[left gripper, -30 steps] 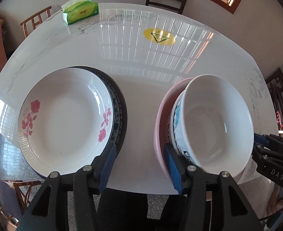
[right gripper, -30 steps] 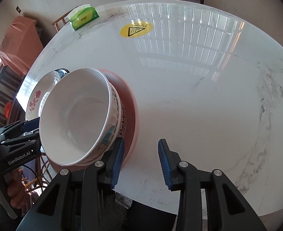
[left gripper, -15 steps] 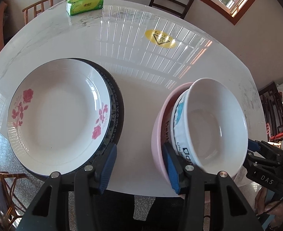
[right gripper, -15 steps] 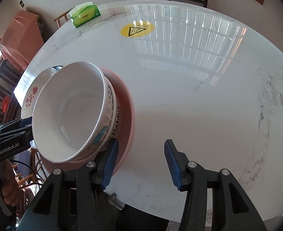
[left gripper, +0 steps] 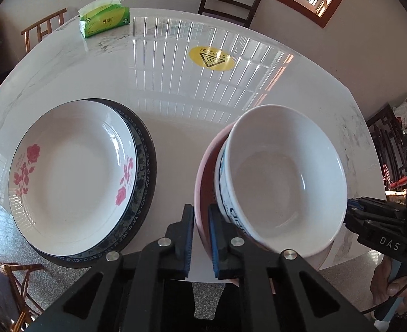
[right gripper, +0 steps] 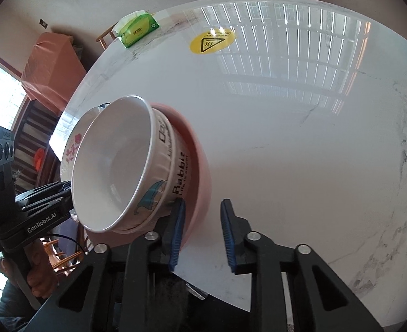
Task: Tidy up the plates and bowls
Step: 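Close both grippers on the pink bowl rim holding the nested bowls, then lift the nested bowl stack and carry it over the plate stack with both grippers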
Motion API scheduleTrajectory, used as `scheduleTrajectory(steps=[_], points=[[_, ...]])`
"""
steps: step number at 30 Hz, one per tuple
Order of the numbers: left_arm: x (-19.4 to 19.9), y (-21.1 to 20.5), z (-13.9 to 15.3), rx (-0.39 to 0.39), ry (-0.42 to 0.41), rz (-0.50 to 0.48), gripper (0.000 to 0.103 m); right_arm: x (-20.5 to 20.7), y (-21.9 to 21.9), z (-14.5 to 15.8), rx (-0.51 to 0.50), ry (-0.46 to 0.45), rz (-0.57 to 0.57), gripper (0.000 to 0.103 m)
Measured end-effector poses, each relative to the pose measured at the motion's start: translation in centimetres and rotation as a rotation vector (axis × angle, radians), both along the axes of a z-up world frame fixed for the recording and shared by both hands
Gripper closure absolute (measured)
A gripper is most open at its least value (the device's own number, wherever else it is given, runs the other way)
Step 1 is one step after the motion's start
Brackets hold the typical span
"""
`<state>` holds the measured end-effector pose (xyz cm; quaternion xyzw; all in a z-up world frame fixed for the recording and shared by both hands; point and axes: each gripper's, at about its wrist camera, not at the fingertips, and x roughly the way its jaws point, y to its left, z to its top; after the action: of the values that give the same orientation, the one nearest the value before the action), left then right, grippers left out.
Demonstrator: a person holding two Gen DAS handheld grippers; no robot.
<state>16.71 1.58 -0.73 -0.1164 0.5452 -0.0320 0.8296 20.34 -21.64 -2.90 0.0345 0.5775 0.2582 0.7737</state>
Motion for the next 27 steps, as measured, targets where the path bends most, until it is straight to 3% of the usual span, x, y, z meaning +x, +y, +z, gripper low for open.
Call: scheduleTrajectory(steps=[11,27], points=[[0.0,0.8,-0.3,-0.068,0.022,0.028,0.094,-0.7,-1.0,0.0,0.083,-0.001,-0.038,0.085],[-0.5,1.9,1.2,-0.052,-0.03,0.058,0.095,-1.1,-0.7,0.4,0.16,0.026,-0.054,0.084]])
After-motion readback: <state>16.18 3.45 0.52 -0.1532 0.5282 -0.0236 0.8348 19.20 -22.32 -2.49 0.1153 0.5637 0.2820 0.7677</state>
